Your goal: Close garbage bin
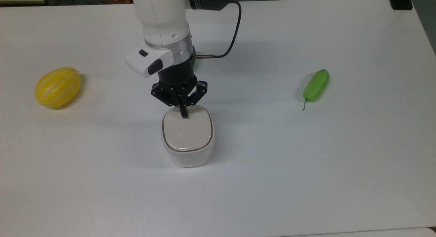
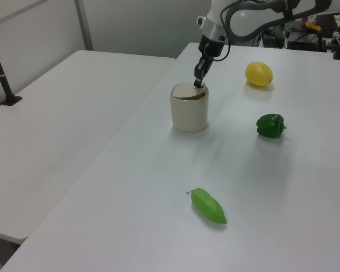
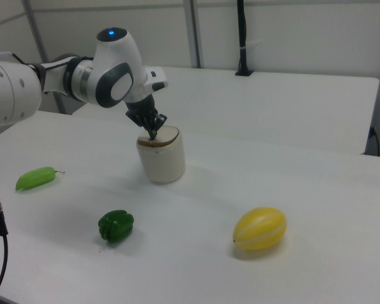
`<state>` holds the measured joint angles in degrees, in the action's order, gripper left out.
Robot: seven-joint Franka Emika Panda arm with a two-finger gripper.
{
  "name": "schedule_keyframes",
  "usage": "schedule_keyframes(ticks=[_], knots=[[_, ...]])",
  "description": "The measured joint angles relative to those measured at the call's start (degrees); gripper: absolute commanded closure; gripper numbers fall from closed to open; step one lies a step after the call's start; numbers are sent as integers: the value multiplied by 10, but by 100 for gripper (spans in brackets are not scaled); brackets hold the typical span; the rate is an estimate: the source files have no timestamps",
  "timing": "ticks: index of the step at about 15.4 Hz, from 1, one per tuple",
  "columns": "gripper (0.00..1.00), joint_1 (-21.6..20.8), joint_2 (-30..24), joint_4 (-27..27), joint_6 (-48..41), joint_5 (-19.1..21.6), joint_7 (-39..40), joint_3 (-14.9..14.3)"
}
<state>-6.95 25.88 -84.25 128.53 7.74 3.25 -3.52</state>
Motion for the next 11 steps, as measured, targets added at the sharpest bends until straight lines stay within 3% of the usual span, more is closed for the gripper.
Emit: schedule_keyframes(ticks=[11], knots=[[100,0,11,0,0,0,0,0]])
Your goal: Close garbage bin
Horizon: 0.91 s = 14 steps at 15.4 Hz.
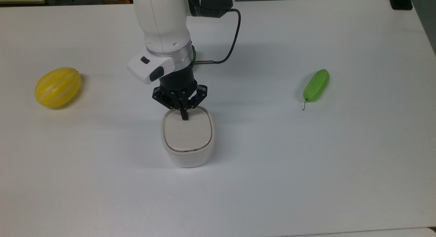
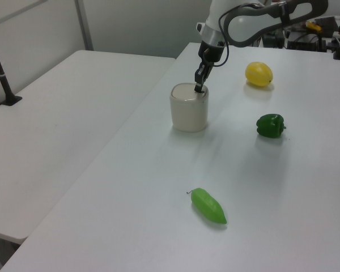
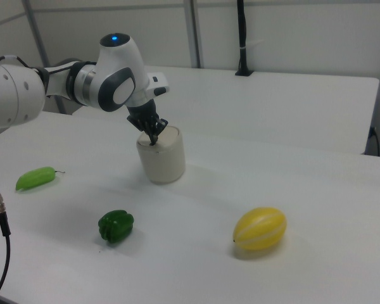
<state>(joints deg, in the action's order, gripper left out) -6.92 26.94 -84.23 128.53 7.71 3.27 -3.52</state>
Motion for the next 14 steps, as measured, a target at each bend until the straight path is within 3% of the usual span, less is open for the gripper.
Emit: schedule_keyframes(ticks=[4,9,11,13,14], knots=[[97,4,-22,10,-72,0,0,-9],[89,31,-104,15,-259,-19,0,-12],[83,38,-132,13,-324,-31,0,-13],[67,47,-153,5,-357,-34,0,-13],[65,51,-166,-5,-364,-35,0,-13]])
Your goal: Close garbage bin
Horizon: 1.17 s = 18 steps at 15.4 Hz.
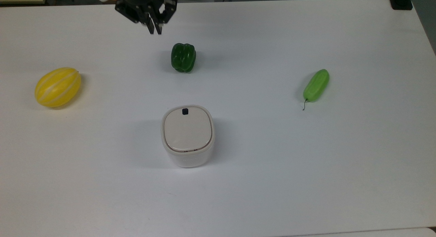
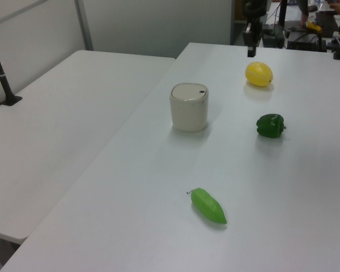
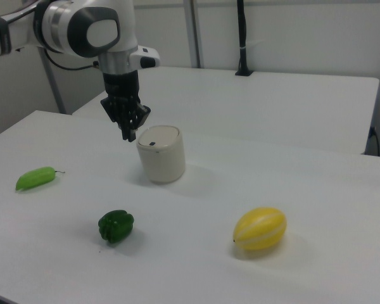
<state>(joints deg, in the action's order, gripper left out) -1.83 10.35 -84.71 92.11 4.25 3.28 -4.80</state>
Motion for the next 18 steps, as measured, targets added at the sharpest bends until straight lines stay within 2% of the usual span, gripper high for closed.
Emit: schedule_keyframes(ticks=[1,2,3,5,9,18], knots=[[61,3,-14,-13,-3,-1,0,0],[41,6,-29,-28,-4,-2,0,0],[0,9,-45,-46,-4,-2,0,0],[0,12,-76,-81,-4,-4,-1,0],[0,8,-120,-128,-4,-49,-43,5],[0,18,-147,-140,-13,-61,-65,1]])
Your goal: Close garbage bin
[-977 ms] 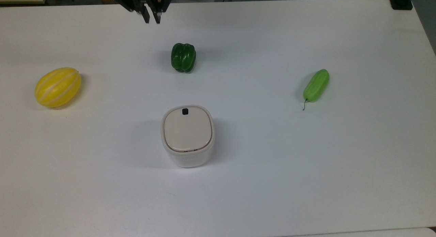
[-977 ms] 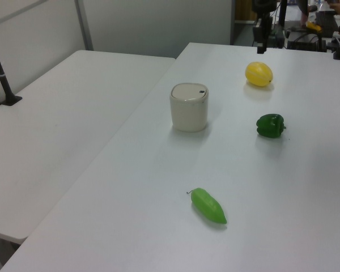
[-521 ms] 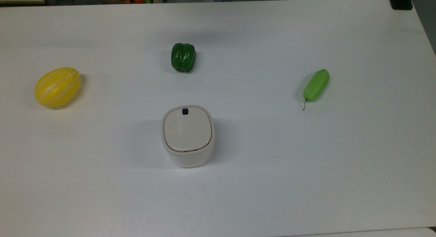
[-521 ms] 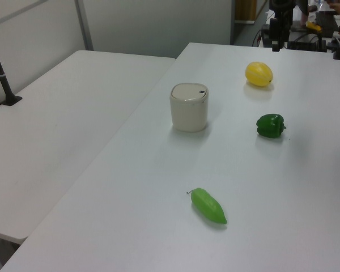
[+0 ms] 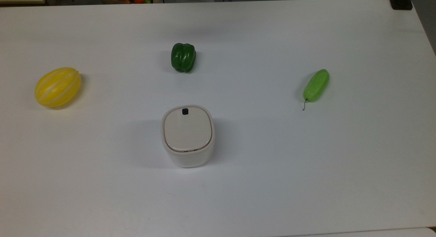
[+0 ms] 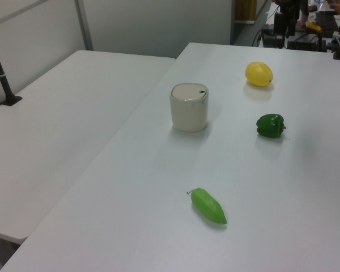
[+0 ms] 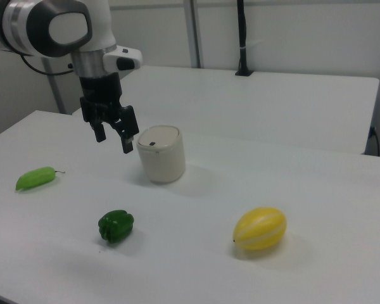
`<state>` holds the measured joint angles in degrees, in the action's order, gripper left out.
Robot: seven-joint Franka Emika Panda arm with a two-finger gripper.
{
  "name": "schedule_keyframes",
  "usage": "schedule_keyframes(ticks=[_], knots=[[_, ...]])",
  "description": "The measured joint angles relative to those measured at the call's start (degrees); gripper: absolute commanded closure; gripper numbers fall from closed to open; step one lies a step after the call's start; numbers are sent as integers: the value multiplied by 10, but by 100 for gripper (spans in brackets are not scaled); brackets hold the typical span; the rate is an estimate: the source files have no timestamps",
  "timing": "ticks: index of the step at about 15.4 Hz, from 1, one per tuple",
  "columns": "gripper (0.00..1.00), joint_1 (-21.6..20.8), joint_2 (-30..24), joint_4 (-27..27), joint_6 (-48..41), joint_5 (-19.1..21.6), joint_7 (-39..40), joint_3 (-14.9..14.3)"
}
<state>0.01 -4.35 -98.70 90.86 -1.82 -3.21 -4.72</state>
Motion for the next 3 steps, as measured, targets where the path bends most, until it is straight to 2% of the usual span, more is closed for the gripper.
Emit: schedule_keyframes(ticks=[3], knots=[[0,8,-4,2,-9,0,0,-1]])
